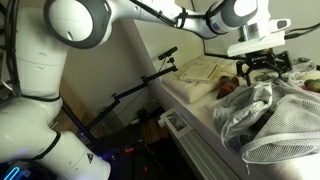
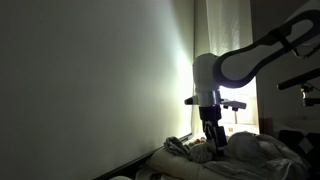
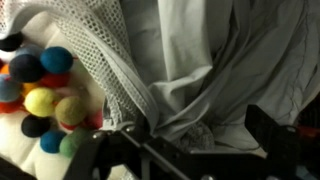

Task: Remove the socks away from the grey bag

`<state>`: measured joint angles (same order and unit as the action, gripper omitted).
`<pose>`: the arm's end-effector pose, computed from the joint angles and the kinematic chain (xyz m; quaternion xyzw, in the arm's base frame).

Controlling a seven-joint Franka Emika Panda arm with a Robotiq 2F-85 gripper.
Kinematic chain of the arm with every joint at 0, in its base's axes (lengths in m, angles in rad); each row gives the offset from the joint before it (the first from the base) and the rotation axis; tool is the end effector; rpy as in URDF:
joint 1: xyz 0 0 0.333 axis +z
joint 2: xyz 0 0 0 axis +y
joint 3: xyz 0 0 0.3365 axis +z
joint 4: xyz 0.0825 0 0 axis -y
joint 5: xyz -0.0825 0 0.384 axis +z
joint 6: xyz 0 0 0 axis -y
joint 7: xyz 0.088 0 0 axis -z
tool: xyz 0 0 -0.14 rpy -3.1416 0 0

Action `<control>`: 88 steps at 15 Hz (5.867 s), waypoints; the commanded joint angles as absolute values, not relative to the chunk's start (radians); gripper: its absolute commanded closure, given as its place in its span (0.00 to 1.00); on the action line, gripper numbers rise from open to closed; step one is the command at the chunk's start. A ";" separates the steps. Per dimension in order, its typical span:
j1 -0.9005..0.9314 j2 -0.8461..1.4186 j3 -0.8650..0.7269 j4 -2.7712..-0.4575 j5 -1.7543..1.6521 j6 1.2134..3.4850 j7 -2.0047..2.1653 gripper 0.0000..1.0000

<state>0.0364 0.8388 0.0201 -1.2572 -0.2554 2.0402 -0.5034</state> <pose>0.7606 0.0179 0.2328 0.9379 0.3296 -0.0500 0.0957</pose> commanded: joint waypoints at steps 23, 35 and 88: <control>0.131 0.724 0.034 -1.378 -0.371 2.135 -0.469 0.00; 0.122 0.677 -0.021 -1.416 -0.432 2.295 -0.373 0.00; 0.023 0.796 0.103 -1.351 -0.277 2.304 -0.609 0.00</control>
